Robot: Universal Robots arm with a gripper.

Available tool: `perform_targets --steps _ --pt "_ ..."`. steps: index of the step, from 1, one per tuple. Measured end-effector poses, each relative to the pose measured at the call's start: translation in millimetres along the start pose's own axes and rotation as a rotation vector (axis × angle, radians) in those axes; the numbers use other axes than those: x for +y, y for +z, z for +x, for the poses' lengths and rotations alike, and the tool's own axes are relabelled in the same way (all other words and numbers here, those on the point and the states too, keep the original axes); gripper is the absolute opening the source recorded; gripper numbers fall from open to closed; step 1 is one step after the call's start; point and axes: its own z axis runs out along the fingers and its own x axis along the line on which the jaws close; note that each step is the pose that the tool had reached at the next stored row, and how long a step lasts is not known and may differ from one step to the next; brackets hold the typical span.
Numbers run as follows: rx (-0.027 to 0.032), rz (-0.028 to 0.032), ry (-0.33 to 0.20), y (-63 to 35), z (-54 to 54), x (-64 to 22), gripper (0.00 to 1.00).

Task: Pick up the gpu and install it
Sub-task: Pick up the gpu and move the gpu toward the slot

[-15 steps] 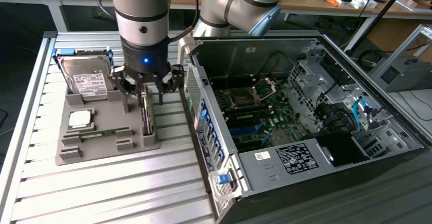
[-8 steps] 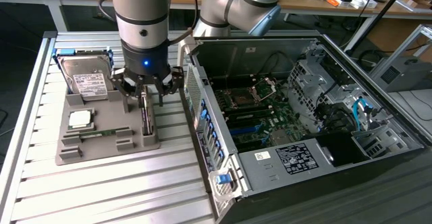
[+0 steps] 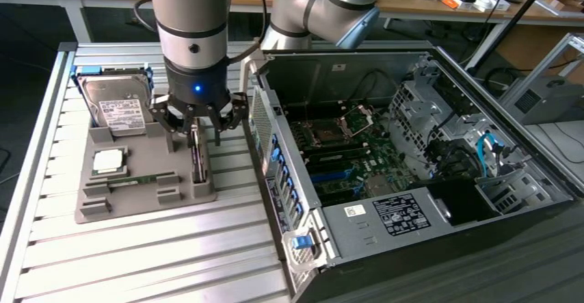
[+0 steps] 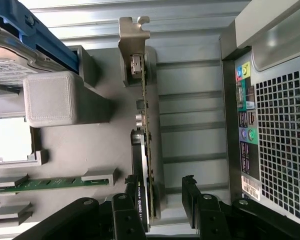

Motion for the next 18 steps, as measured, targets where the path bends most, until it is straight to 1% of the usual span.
perform_targets --steps 12,18 --pt "0.0 0.0 0.0 5.6 0.8 -0.3 0.48" --pt "0.0 -0.0001 0.0 9.8 1.5 -0.5 0.48"
